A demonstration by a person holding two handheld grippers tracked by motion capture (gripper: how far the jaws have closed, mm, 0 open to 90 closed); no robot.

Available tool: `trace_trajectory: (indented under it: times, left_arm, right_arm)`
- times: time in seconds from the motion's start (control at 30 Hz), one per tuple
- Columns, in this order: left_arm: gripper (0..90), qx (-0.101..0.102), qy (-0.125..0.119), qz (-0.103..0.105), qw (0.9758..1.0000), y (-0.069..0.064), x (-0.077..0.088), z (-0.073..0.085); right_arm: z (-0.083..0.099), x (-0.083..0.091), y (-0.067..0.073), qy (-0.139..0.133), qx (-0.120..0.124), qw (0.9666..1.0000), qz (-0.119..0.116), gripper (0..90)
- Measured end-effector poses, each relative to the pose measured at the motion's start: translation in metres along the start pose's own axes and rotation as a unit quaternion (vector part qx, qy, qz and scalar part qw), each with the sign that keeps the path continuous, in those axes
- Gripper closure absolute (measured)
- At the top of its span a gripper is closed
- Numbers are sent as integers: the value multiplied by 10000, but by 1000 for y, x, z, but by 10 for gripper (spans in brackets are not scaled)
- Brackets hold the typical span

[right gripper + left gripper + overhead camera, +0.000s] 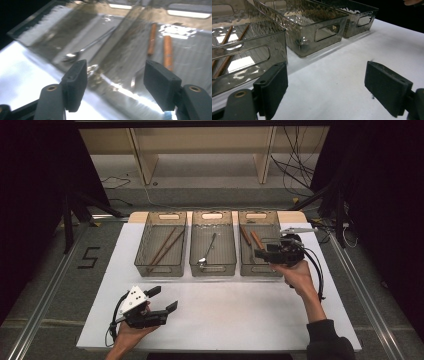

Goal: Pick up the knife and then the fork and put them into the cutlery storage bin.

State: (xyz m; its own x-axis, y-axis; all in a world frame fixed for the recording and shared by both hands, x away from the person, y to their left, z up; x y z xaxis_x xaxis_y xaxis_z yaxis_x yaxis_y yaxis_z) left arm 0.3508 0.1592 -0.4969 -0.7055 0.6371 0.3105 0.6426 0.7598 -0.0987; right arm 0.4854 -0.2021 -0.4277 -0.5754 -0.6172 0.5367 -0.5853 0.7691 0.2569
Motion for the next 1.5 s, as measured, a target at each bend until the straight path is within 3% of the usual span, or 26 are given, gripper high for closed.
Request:
trace_trajectory:
  times: [0.17,0.87,1.1,1.5]
  left_arm:
    - [186,-15,20,11,10000,-1,-1,1]
    - [186,-14,51,16,10000,-2,-1,1]
    - [186,-8,85,29,10000,-2,-1,2]
    - [186,97,111,67,9999,1,-1,2]
  right_arm:
    - [16,13,18,-118,73,9996,-241,330]
    - [69,30,54,-386,528,9970,-406,284]
    - [89,30,60,-484,649,9960,-370,258]
    - [107,38,67,-716,691,9942,-413,239]
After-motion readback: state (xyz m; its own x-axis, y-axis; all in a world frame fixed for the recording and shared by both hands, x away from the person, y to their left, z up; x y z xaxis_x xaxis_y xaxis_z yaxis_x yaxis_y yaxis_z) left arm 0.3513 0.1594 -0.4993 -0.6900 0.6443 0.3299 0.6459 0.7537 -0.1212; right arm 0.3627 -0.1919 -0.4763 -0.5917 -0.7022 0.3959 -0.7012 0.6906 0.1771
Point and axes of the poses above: each handheld gripper's, and its own axes: x roughly backward along the jaws, z roughly out of its underside, y roughly to its left, the point moved 6 cm from there along -x, roughly forward along the jaws, and after that the axes turned 1 degree about -y, right-handed, at the moved point
